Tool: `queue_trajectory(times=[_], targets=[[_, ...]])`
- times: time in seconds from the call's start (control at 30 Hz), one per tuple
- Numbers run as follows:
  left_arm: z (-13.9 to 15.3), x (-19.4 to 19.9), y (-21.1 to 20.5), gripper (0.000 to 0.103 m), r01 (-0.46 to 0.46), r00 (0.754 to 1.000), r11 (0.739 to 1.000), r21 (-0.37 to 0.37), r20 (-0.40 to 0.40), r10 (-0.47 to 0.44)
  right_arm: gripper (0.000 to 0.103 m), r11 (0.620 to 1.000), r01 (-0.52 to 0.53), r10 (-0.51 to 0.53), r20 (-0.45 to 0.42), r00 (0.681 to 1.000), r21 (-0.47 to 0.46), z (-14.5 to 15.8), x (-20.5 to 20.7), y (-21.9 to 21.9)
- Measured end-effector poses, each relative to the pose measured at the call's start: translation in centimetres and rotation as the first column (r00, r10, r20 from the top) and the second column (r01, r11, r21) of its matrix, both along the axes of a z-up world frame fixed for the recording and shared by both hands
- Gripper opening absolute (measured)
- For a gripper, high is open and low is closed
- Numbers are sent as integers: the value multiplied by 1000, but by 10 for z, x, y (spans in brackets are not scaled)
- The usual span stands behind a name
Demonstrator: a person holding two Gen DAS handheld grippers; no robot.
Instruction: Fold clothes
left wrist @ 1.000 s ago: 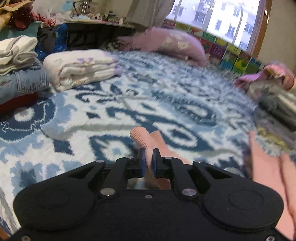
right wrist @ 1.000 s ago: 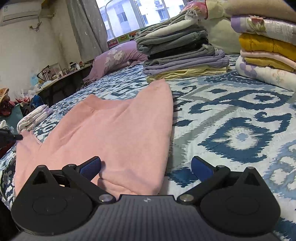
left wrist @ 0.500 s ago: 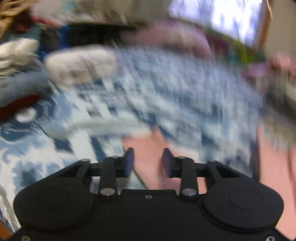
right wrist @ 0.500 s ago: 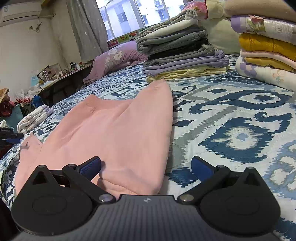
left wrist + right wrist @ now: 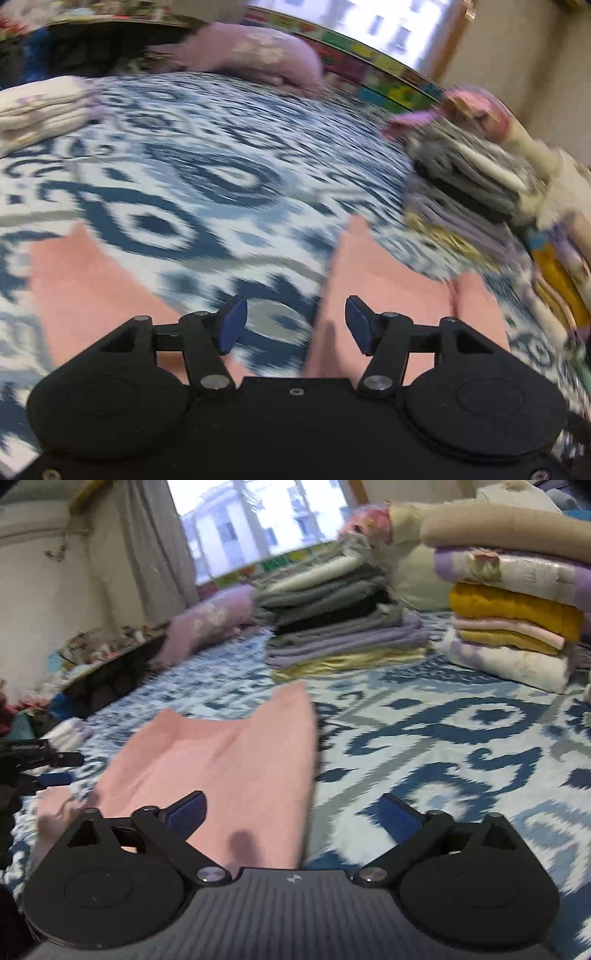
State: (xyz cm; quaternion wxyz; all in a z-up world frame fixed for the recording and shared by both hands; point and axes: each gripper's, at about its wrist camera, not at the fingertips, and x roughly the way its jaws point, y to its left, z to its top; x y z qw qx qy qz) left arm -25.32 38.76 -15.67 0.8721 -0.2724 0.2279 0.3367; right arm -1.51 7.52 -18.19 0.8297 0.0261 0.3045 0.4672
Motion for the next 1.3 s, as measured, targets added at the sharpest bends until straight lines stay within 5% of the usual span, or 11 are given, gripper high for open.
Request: queue_trajectory(times=[0.17, 0.33, 0.77, 0.83, 1.0, 1.3], targets=[[-10, 8, -4, 58, 41, 999, 999, -20, 0, -41, 90, 995, 8, -13, -43, 999, -95, 6, 31, 33], [-17, 3, 6, 58, 31, 999, 996, -81, 33, -28, 63, 989, -22, 13, -61, 998, -144, 13, 71, 78], [-24, 4, 13, 58, 32, 998, 991, -130, 50, -26, 52, 978, -38, 21, -84, 996, -204, 16, 117, 139], [-25, 3, 15, 58, 28, 998, 991, -133, 52, -22, 30, 978, -63, 46, -89, 995, -200, 15, 118, 144], [-26, 2, 16, 58, 25, 999, 991, -134, 52, -18, 10, 967, -87, 91, 6, 996, -239, 21, 104, 153], [-24, 2, 15, 58, 33, 998, 991, -128, 55, -26, 9, 986, 29, -20, 56, 998, -167, 43, 105, 109]])
